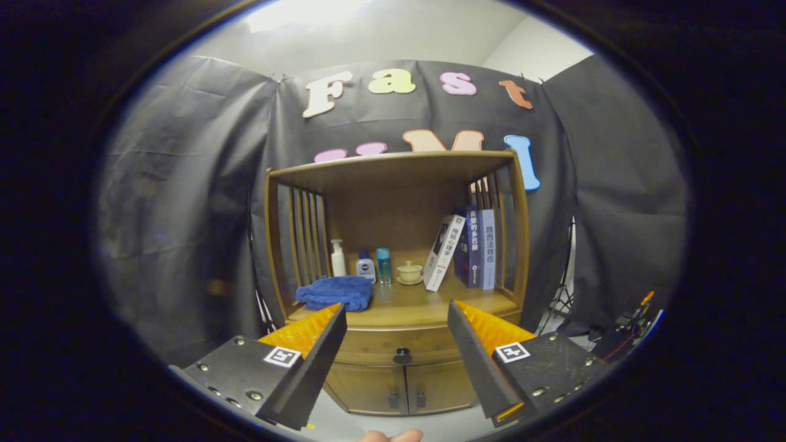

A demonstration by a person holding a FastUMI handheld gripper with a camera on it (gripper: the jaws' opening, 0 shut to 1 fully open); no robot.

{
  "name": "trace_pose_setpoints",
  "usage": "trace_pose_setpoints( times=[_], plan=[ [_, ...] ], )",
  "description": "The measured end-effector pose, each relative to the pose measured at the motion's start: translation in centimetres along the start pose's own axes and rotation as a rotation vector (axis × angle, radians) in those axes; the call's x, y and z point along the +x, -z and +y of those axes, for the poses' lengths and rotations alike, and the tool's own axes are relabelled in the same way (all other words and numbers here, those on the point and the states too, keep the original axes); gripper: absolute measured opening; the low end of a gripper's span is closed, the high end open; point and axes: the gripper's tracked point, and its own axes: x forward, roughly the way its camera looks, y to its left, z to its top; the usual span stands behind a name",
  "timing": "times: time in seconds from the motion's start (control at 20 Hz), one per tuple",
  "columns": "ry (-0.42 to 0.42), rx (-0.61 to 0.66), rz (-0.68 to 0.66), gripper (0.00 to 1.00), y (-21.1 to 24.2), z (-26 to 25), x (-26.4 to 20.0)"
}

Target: Pull open the drawer, take out the items inside it, and place them on the countertop above the cabinet.

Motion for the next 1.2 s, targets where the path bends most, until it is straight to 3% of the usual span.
trace_pose_setpoints(
  times=[0.5,0.9,1.2],
  plan=[
    [0.038,-0.058,0.121,1.00,11.6,-2.0,9.9],
    [-0.033,-0.016,0.260,0.99,21.1,-1.5,16.7],
    [-0.072,-0.005,0.278,0.64,23.4,-1.0,19.4]
  ],
)
